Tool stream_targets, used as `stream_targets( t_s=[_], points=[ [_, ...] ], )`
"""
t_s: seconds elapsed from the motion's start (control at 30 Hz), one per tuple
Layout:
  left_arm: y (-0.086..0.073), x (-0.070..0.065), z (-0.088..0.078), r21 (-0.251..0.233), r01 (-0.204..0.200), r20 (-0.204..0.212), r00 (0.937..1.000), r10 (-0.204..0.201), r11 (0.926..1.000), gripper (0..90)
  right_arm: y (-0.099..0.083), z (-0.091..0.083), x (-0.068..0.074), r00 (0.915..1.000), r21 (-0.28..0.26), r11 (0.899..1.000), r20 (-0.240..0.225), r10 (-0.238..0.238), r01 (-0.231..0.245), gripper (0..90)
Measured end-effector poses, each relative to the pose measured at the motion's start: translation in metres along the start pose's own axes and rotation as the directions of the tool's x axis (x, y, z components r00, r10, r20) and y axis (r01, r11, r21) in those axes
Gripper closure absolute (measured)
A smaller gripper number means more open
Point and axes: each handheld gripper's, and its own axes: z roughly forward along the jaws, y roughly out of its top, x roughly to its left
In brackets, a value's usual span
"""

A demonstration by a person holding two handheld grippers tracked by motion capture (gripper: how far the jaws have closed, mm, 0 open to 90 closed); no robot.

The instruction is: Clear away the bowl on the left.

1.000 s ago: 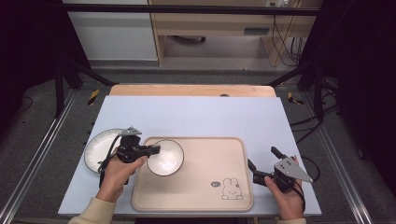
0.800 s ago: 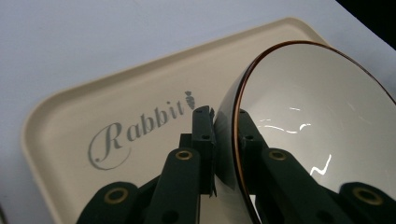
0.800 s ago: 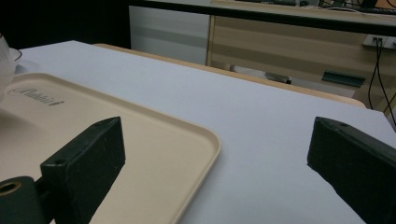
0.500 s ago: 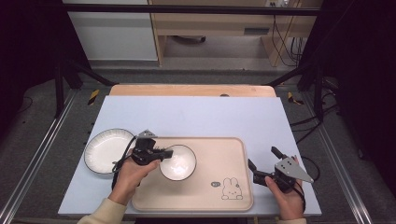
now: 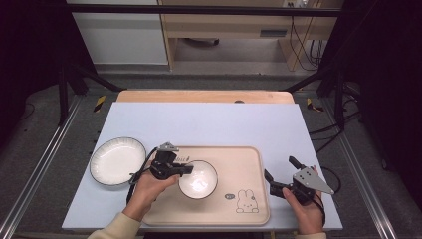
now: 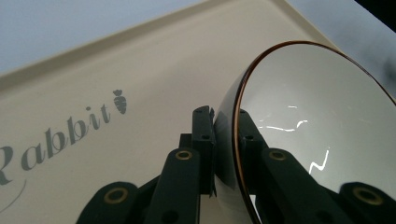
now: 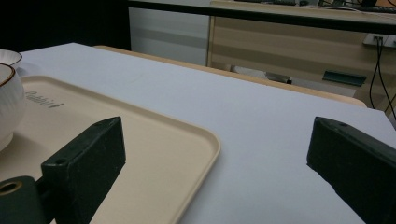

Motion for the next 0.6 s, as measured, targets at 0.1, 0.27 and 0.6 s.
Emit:
stream_targets(
  t_s=[0.1,0.27,0.6],
  points=[
    [-0.0005,-0.0017,0.0031,0.006,-0.002,0.0,1.0,0.002,1.0,81.7,0.0013,-0.0013,0.0002,1.0,-0.008,1.0,-0.001,-0.004,0.004,4.5],
    [-0.0009,-0.0044,0.0068,0.013,-0.002,0.005,1.0,0.002,0.9999,81.7,0.0015,-0.0026,-0.0005,1.0,-0.009,1.0,0.002,-0.001,0.001,4.5],
    [-0.0025,-0.0009,0.0099,0.016,0.038,-0.016,0.9992,-0.038,0.9992,81.7,0.0014,-0.0022,-0.0002,1.0,-0.008,1.0,-0.001,-0.002,0.002,4.5]
  ],
)
